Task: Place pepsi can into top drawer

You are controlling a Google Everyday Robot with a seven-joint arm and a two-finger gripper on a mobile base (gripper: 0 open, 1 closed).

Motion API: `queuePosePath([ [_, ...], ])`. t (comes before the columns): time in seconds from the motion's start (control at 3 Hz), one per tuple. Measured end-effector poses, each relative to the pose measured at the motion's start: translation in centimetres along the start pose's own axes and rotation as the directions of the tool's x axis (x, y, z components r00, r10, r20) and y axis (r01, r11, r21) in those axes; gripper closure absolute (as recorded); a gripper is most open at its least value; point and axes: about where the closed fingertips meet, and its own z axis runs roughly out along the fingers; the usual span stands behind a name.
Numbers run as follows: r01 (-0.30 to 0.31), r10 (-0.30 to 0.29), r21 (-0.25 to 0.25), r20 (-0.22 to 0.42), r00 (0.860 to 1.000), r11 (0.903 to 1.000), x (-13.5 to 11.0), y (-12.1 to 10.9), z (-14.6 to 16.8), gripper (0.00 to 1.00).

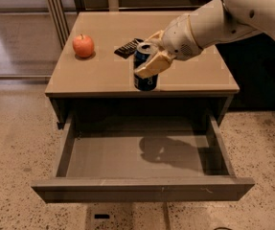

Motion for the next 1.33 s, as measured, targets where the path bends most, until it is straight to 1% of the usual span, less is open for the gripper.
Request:
queuePosePath([
  [1.0, 0.009, -0.009, -0.006, -0.021, 1.0, 0.9999, 0.4, 0.0, 0.6, 1.0],
  [1.33, -0.005, 0.005, 0.004, -0.027, 1.0, 1.0, 2.7, 1.7, 1.7, 1.0],
])
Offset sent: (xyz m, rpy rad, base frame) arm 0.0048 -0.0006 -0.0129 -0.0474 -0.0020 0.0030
